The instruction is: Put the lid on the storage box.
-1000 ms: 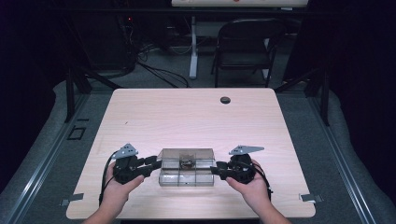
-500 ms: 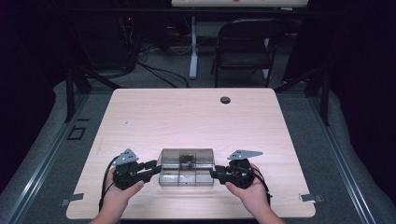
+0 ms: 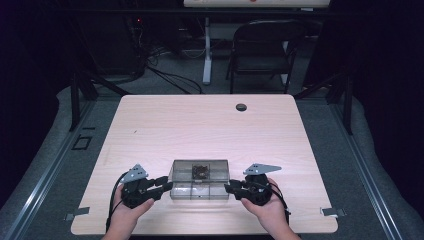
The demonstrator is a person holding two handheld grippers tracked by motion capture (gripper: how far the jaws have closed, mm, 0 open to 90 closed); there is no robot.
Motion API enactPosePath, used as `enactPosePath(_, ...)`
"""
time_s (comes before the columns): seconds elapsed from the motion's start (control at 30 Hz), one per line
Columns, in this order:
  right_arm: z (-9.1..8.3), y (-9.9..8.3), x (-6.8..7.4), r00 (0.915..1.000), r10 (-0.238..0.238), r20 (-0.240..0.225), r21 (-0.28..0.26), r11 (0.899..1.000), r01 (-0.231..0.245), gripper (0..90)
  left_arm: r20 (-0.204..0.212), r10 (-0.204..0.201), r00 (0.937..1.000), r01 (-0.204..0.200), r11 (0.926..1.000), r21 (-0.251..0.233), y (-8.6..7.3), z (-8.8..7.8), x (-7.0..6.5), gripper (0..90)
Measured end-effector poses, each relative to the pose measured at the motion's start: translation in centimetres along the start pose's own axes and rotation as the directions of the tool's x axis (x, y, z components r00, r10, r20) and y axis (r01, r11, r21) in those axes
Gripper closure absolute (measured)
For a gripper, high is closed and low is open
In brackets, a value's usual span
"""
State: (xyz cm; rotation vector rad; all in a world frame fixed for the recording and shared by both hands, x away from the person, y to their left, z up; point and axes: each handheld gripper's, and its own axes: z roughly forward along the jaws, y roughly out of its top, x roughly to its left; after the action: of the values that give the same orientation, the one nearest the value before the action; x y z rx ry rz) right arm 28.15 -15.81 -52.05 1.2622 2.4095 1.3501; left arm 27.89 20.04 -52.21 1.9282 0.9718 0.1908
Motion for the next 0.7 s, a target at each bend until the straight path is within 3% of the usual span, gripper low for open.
enactPosePath(0.33,-0.1,-0.2,0.3,0.9998,-0.019,-0.003,-0.001,1.000,0.019,73.2,0.004,-0.007,1.0000,0.007,0.9999,0.011,-0.6,0.0,-0.1,67.8)
enactPosePath(0.7,0.0,-0.6,0.3,0.9999,-0.010,-0.003,-0.006,1.000,0.010,73.3,0.015,-0.010,0.9998,0.010,0.9999,0.012,-1.3,0.1,-0.2,69.0)
